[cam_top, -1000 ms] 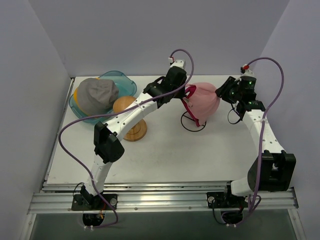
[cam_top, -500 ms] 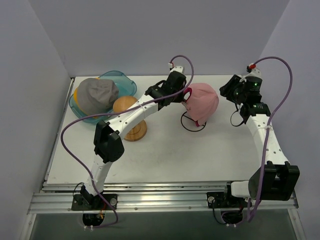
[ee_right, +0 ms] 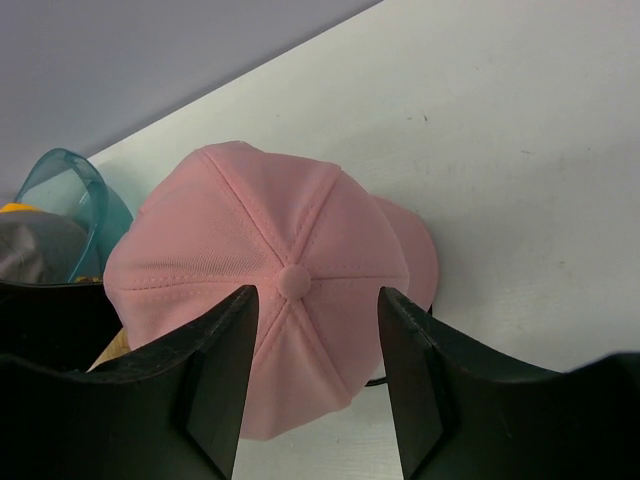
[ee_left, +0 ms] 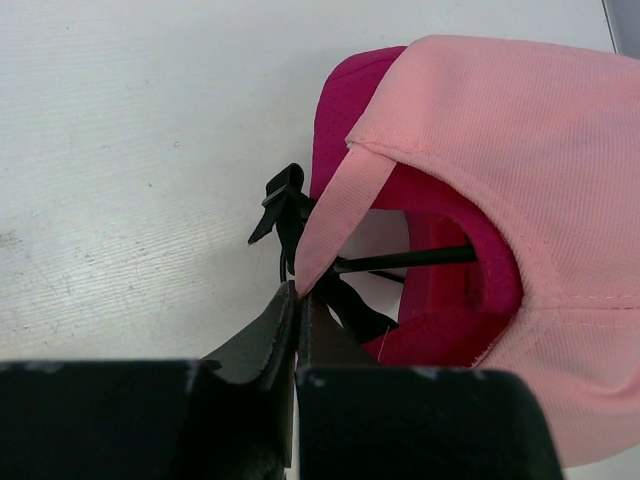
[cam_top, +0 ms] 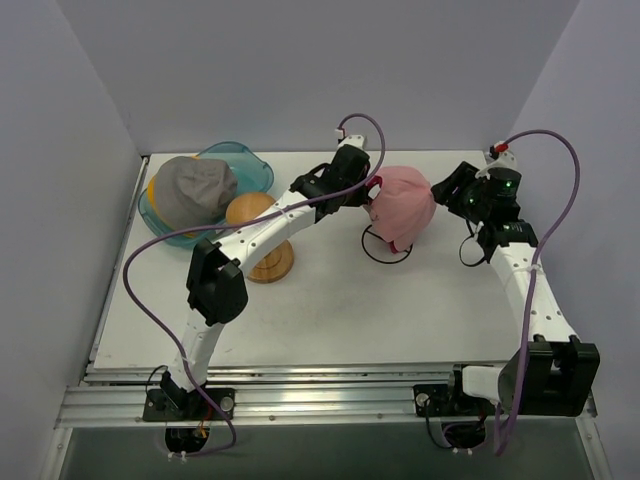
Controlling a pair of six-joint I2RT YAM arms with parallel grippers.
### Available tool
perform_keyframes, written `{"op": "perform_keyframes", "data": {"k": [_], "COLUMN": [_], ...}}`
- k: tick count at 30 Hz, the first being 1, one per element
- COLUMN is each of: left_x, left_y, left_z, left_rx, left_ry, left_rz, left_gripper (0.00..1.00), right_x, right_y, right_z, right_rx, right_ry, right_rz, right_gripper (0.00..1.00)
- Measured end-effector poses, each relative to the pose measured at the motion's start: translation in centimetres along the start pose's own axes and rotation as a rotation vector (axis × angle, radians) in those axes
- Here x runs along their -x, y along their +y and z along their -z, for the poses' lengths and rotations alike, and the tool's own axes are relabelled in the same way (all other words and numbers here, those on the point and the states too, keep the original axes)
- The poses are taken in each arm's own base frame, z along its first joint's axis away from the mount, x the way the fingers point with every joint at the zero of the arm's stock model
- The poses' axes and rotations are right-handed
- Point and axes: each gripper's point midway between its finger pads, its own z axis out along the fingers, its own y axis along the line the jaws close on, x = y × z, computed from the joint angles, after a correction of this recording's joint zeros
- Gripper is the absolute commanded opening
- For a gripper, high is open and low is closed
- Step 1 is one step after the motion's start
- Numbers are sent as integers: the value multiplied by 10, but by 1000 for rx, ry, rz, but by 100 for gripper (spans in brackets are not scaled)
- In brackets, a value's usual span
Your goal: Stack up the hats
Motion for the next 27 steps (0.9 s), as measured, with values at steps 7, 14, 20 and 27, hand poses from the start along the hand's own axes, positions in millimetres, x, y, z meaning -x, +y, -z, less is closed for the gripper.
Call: {"op": "perform_keyframes", "data": {"k": [7,14,20,27], "left_x": [-6,-1,26,32], "left_y": [2,3,-9,-16], "left_z": [-3,5,29,33], "left_rx": [2,-11,-67,-92], "left_ry": [10,4,-54,-74], "left_rz": [2,-6,-20,-38], "left_gripper": [34,59,59,59], "right_x": [1,-1,-6,-14], "right_y": [5,6,4,0], "right_z": [24,46,58,58], "right_rx": [22,29,31,24], "right_ry": [-43,-81,-94,-80], "right_rz": [4,10,8,6], "right_gripper": [48,49,49,49]}}
